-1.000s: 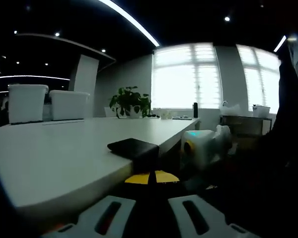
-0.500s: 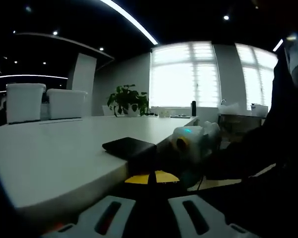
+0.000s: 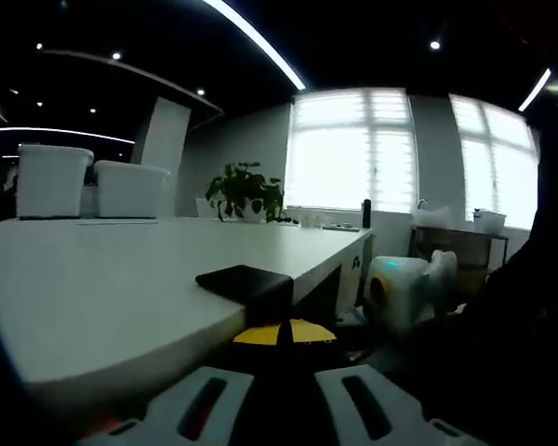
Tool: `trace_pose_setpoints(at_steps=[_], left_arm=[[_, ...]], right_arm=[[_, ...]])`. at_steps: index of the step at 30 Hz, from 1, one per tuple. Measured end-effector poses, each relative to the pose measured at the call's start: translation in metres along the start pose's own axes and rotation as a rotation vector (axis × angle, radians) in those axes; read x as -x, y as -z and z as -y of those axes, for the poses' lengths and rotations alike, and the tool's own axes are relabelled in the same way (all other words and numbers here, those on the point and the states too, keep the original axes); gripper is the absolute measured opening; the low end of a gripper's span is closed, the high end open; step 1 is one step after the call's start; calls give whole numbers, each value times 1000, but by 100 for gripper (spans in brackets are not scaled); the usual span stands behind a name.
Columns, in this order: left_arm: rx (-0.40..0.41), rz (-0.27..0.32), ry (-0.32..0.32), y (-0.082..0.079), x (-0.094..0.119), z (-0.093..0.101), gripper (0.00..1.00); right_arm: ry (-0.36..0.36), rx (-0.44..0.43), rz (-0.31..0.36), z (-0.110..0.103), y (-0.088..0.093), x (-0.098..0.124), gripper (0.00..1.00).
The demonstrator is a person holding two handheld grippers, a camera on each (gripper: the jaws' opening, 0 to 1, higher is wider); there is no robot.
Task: Clamp the fixed fixture on the desktop, loosen the retaining clip, secure it to the edge of the desk, and tighten the retaining clip.
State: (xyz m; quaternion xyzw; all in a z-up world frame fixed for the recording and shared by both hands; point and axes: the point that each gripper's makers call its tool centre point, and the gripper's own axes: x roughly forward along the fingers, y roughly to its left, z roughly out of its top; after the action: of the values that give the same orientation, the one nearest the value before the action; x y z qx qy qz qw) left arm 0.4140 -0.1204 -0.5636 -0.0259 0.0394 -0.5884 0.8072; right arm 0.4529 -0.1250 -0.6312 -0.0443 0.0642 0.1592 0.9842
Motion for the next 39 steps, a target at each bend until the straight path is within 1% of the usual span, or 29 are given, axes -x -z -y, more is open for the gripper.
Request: trace_pose_setpoints(at_steps=[1, 3, 4, 5, 7, 8, 10, 12, 13, 17, 19, 21, 22, 24, 25, 28, 31, 32, 33, 34, 35, 36, 39], left_arm=[[-1, 3, -2, 0, 1, -1, 3], [7, 9, -6, -1, 2, -4, 3], [8, 11, -8, -1, 3, -7, 3], [14, 14, -10, -1, 4, -8, 3], [12, 16, -10, -3, 4, -9, 3], [14, 20, -9, -4, 4, -10, 3], [11, 22, -9, -5, 4, -11, 3], [8, 22, -10, -5, 4, -10, 3], [7, 21, -11, -5, 4, -10, 3], [3, 22, -11, -5, 4, -12, 3], [6, 23, -8, -5, 3, -12, 3], [1, 21, -9, -4, 2, -12, 3], [-2, 18, -9, -4, 2, -12, 3], [-5, 18, -10, -4, 1, -11, 3], [-5, 19, -10, -4, 1, -11, 3], [-7, 20, -12, -4, 2, -13, 3], [-5, 21, -13, -4, 2, -12, 3], [-7, 19, -13, -4, 1, -10, 3], [-11, 17, -13, -4, 0, -9, 3], [-15, 13, -13, -3, -1, -9, 3], [-21, 9, -12, -3, -2, -7, 3], [-26, 6, -11, -2, -2, -6, 3], [-30, -1, -8, -2, -2, -7, 3]], right_arm=[[27, -17, -6, -1, 1, 1, 54], [91, -66, -16, 0, 3, 3, 54], [123, -91, -9, 0, 2, 3, 55], [144, -100, -12, -2, 3, 2, 57], [162, -110, -21, -5, 4, -1, 57], [162, -125, -32, -7, 5, -5, 57], [167, -126, -44, -10, 5, -11, 56], [194, -128, -44, -7, 5, -15, 52], [232, -107, -27, -1, 3, -16, 47], [231, -89, -38, -4, 5, -20, 38], [235, -80, -29, -3, 3, -19, 30], [264, -64, -31, 4, 5, -18, 23], [260, -76, -32, 6, 5, -17, 23], [239, -57, -36, 3, 4, -17, 22], [233, -55, -39, 5, 3, -15, 22], [187, -40, -37, 4, 3, -15, 22], [94, -28, -24, 2, 2, -18, 22], [40, -16, -18, 1, 2, -19, 22], [2, -4, -17, 1, 2, -19, 22], [-21, 8, -16, 3, 3, -19, 22], [-64, 28, -12, 1, 2, -20, 22], [-84, 46, -10, 1, 2, -19, 22], [-174, 62, -10, 0, 2, -19, 22]])
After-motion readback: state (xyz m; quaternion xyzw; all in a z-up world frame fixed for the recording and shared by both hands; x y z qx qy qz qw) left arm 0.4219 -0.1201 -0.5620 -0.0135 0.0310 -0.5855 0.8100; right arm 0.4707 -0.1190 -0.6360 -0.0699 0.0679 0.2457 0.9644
